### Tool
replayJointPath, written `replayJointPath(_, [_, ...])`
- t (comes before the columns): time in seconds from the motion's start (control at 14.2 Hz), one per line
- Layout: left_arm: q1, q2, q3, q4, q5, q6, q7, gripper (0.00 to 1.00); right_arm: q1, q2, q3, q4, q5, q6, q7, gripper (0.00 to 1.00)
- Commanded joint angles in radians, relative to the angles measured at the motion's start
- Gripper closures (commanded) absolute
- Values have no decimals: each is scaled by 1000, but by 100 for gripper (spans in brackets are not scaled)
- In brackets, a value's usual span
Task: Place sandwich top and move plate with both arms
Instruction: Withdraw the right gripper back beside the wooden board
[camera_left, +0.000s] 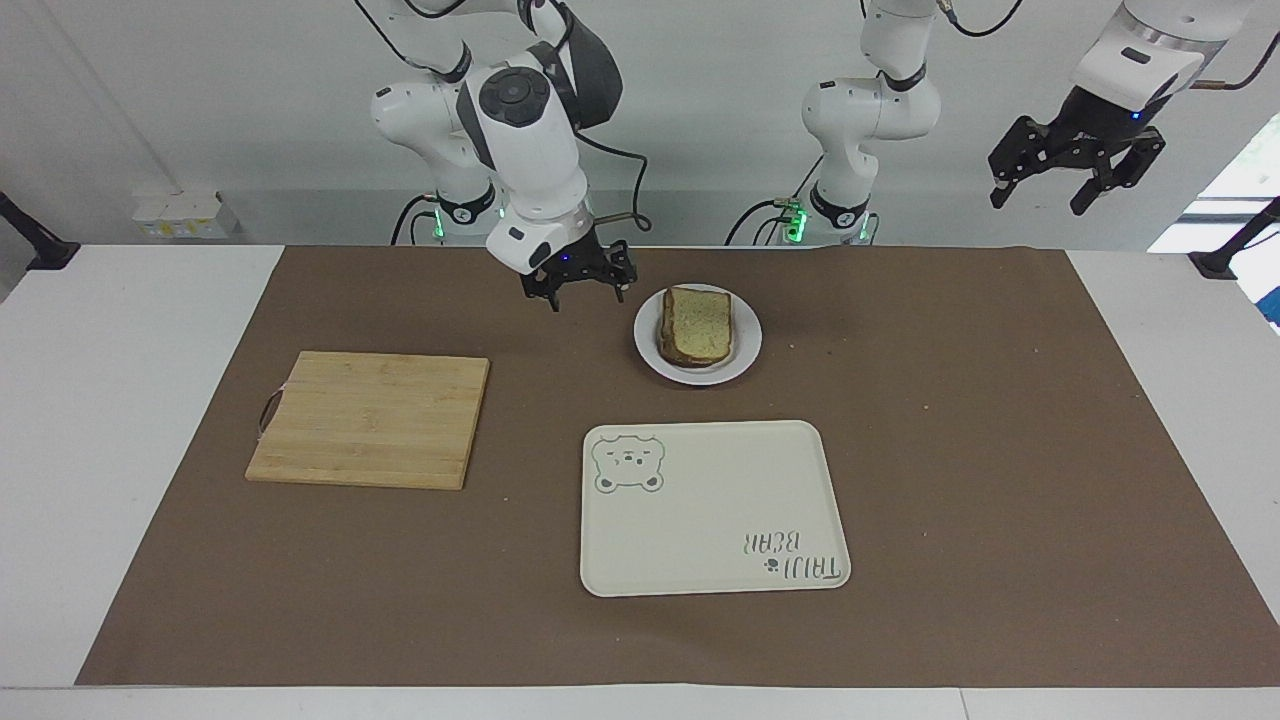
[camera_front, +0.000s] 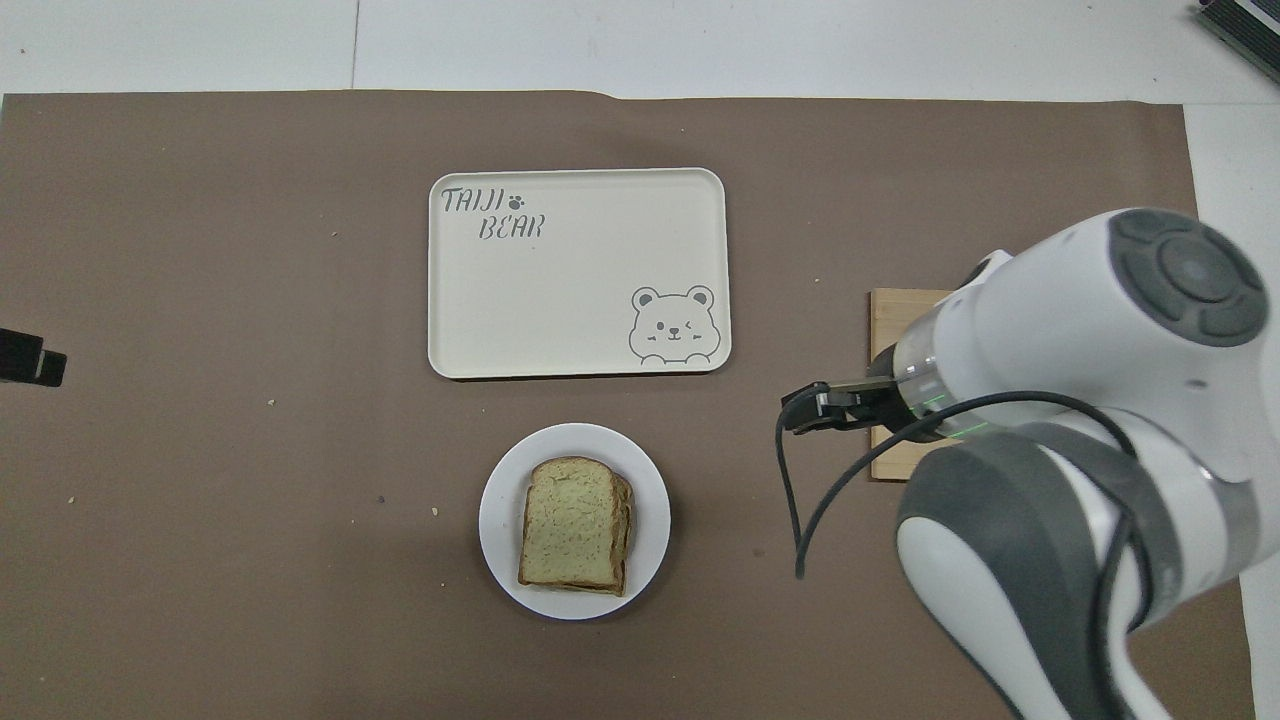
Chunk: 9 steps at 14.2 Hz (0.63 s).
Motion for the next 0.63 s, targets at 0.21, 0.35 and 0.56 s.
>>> replayJointPath(0.21, [6,-26,1,-28,-7,-3,4,0,-199,-51,10,47,-134,-24,-46,0])
replayJointPath(0.35, [9,-41,1,-54,-30,-1,0,0,-242,-42,10,79,-166,-38,-101,0])
replayJointPath(0.56, [12,-125,4,-193,-140,40,-2,0,-264,-21,11,129,-254,-60,-143,0])
